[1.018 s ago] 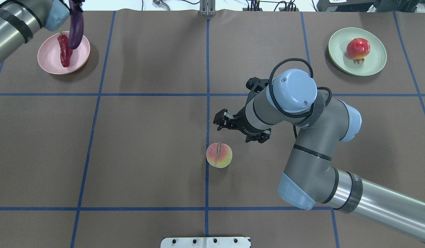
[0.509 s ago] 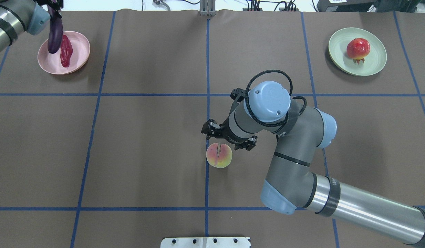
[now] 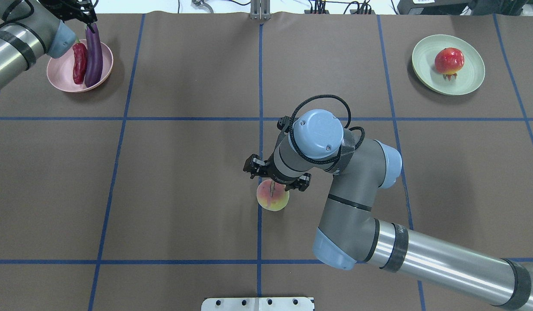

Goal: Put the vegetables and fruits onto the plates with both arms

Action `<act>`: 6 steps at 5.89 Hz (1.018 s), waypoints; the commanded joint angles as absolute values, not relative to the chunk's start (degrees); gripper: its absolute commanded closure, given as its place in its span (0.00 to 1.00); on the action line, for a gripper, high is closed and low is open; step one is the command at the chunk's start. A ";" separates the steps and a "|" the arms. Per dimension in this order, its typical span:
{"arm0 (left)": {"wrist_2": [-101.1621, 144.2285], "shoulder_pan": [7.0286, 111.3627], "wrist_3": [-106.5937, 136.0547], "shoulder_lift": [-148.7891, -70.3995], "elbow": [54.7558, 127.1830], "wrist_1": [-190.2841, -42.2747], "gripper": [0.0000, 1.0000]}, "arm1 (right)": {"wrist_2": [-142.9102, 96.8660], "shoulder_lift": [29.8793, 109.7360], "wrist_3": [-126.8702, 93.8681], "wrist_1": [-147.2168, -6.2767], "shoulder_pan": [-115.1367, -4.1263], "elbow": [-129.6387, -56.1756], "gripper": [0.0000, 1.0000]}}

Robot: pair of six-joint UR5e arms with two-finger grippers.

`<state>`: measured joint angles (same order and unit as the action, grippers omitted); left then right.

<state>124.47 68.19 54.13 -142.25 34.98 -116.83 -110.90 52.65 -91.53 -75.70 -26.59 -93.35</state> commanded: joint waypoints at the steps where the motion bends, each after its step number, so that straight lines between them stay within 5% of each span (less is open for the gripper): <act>1: 124.45 67.94 54.40 -142.12 35.07 -117.42 0.00 | -111.44 51.08 -91.14 -79.42 -26.72 -93.60 0.00; 6: 124.45 66.01 59.94 -140.63 35.59 -121.99 0.00 | -111.88 49.13 -87.37 -84.73 -26.37 -91.23 0.00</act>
<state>124.45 66.04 59.87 -140.65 35.53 -121.95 -112.04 49.17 -87.60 -84.77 -26.78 -91.71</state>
